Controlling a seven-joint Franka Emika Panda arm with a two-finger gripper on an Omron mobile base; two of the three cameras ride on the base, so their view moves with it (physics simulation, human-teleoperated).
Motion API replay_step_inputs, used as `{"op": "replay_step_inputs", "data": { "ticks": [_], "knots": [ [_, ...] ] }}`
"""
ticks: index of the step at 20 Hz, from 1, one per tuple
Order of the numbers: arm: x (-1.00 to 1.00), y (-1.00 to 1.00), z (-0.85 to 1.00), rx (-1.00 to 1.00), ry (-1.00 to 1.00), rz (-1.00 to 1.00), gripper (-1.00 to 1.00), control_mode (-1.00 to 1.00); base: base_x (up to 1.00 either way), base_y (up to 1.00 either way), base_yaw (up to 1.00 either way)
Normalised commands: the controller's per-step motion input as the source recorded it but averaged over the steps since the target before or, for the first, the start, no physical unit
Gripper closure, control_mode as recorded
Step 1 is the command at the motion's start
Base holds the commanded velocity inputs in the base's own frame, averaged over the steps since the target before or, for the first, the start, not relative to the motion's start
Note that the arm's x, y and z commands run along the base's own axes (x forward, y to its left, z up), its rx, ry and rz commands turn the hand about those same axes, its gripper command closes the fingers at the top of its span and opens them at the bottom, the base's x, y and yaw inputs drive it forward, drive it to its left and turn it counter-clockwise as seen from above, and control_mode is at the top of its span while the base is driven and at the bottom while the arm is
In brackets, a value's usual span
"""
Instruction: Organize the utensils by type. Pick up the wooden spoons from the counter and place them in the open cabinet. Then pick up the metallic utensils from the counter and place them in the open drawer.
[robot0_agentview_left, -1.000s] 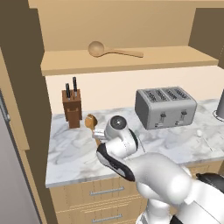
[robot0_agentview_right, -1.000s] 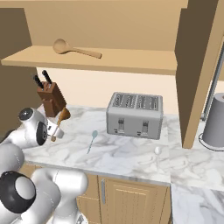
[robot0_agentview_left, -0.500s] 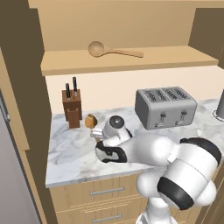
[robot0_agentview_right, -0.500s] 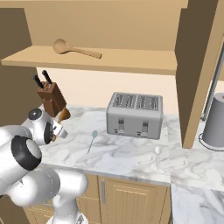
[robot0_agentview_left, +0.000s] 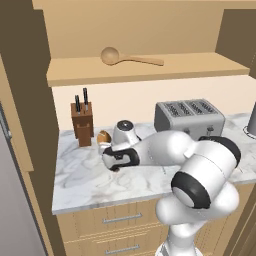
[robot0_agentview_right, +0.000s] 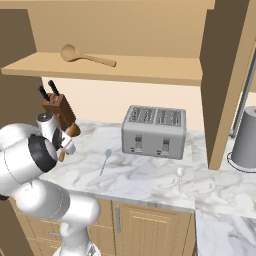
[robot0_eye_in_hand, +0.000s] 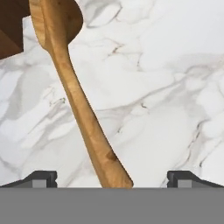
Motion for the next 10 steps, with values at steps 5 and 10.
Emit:
{"op": "replay_step_inputs", "data": {
  "ticks": [5, 10],
  "knots": [
    [0.08, 0.01, -0.27, 0.00, 0.02, 0.00, -1.00, -1.00, 0.00, 0.00, 0.00],
    [0.09, 0.10, -0.29, 0.00, 0.00, 0.00, -1.00, -1.00, 0.00, 0.00, 0.00]
  ]
}}
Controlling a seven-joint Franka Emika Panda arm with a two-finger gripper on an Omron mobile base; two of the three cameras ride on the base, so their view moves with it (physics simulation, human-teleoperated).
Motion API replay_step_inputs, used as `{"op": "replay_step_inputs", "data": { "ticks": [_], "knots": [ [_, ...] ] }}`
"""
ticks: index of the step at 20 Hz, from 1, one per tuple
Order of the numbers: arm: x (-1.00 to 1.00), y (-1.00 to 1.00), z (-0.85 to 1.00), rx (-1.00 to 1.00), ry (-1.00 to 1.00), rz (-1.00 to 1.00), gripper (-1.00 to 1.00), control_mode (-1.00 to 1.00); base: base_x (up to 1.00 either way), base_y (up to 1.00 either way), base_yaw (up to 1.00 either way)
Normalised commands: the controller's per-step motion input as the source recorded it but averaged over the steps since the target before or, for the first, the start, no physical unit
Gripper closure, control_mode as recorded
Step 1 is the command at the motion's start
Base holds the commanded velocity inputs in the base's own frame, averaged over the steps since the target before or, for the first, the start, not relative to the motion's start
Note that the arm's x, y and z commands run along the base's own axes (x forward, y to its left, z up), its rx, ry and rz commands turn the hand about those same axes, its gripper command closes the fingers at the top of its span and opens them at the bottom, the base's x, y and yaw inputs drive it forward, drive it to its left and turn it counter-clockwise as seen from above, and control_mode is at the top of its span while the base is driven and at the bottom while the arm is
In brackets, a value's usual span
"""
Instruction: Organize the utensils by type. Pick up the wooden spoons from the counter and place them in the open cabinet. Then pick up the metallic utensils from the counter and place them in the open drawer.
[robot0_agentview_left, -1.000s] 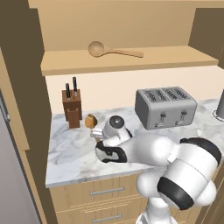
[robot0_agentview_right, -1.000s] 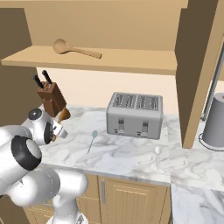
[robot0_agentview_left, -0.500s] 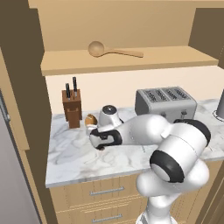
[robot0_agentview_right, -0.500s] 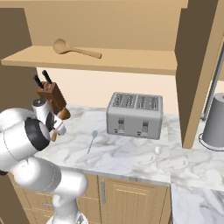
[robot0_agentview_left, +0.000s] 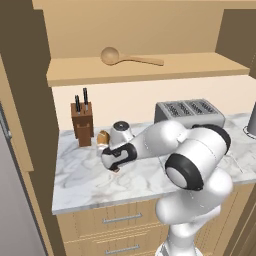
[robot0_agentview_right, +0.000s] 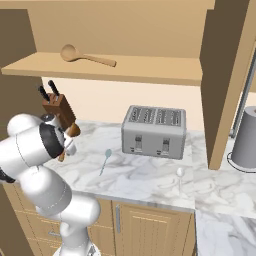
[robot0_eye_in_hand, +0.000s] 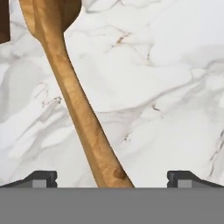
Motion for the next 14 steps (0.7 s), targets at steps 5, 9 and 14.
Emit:
{"op": "replay_step_inputs", "data": {
  "ticks": [5, 9, 14],
  "knots": [
    [0.00, 0.07, -0.22, 0.00, 0.00, 0.00, -1.00, -1.00, 0.00, 0.00, 0.00],
    [0.00, 0.00, -0.08, 0.00, 0.00, 0.00, -1.00, -1.00, 0.00, 0.00, 0.00],
    [0.00, 0.00, -0.11, 0.00, 0.00, 0.00, 1.00, -1.00, 0.00, 0.00, 0.00]
  ]
}}
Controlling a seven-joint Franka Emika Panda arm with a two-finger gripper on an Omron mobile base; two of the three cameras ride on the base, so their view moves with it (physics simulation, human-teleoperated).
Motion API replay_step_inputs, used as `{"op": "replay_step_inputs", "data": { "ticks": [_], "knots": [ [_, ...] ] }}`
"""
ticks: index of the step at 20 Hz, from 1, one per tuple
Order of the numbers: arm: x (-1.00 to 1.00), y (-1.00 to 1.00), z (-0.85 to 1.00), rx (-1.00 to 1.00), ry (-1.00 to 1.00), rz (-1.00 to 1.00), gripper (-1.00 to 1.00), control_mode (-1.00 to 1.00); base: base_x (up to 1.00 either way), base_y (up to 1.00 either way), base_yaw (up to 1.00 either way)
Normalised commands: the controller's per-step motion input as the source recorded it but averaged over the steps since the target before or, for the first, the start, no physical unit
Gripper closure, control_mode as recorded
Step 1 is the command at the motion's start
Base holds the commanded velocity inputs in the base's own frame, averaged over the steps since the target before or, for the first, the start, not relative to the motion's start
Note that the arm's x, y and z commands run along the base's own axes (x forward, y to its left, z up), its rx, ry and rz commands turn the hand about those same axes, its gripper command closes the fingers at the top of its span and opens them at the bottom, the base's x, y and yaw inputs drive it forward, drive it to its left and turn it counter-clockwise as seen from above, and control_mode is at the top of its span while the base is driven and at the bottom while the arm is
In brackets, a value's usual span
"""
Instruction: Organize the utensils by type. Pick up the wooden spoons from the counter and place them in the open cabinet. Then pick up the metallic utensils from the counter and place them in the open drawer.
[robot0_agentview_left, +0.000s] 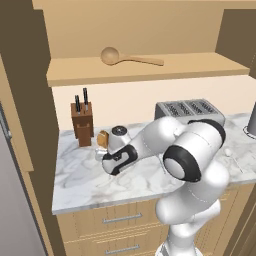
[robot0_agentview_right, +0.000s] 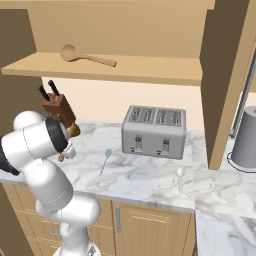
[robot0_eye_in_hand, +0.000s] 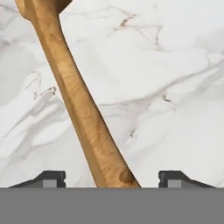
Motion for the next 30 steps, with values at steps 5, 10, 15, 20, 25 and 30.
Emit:
{"op": "replay_step_inputs", "data": {
  "ticks": [5, 10, 15, 20, 25, 30],
  "knots": [
    [0.00, 0.00, -0.20, 0.00, 0.00, 0.00, 1.00, -1.00, 0.00, 0.00, 0.00],
    [0.00, 0.01, -0.25, 0.00, 0.00, 0.00, 1.00, -1.00, 0.00, 0.00, 0.00],
    [-0.08, 0.00, -0.08, 0.00, -0.04, 0.00, 1.00, -1.00, 0.00, 0.00, 0.00],
    [-0.46, -0.08, 0.34, 0.00, -0.24, 0.05, 1.00, -1.00, 0.00, 0.00, 0.00],
    [-0.46, -0.35, 0.34, 0.00, -0.17, 0.02, 1.00, -1.00, 0.00, 0.00, 0.00],
    [-0.26, -0.51, 0.47, 0.00, 0.00, 0.04, 1.00, -1.00, 0.00, 0.00, 0.00]
  ]
}}
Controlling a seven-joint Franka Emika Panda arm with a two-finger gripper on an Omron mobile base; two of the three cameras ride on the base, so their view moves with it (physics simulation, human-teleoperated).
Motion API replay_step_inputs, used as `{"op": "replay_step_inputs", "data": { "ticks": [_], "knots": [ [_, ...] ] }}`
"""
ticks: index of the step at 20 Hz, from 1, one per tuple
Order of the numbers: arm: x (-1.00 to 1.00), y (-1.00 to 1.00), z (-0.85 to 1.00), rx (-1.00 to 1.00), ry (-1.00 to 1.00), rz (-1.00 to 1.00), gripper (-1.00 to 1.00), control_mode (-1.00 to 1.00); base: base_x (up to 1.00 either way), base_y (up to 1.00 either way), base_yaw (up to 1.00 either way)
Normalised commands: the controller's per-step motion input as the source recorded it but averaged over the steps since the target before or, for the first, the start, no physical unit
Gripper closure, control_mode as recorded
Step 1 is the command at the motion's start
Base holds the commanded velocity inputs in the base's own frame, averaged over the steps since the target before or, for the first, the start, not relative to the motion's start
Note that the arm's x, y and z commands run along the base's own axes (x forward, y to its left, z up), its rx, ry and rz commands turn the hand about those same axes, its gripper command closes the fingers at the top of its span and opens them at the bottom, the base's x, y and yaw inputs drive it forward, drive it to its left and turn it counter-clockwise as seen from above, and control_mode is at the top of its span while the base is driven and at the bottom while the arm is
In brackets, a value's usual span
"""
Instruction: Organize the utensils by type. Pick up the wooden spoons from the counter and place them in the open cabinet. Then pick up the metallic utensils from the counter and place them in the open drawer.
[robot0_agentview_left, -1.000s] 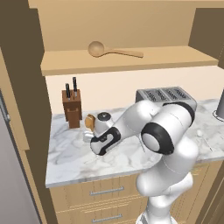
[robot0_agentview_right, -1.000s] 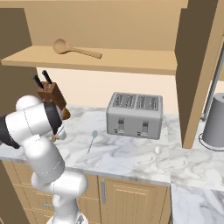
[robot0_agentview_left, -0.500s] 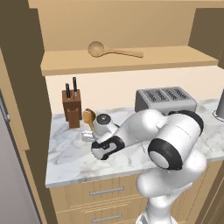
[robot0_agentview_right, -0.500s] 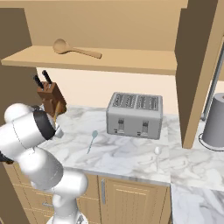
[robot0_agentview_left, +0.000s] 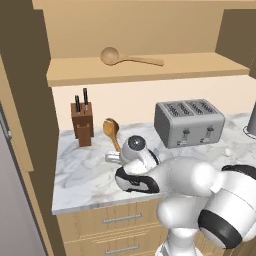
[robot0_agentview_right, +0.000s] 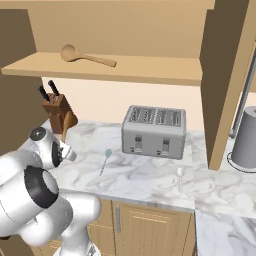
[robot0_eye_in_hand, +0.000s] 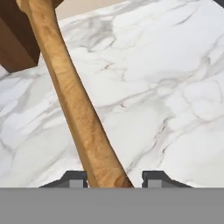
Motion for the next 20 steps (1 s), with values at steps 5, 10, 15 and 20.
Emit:
{"op": "replay_step_inputs", "data": {
  "ticks": [5, 10, 15, 20],
  "knots": [
    [-0.20, -0.40, 0.53, 0.00, 0.15, 0.07, 1.00, -1.00, 0.00, 0.00, 0.00],
    [-0.37, -0.38, 0.37, 0.00, 0.11, 0.13, 1.00, -1.00, 0.00, 0.00, 0.00],
    [-0.47, -0.39, 0.30, -0.04, 0.01, 0.16, 1.00, -1.00, 0.00, 0.00, 0.00],
    [-0.29, -0.42, 0.37, -0.06, 0.00, 0.12, 1.00, -1.00, 0.00, 0.00, 0.00]
  ]
}}
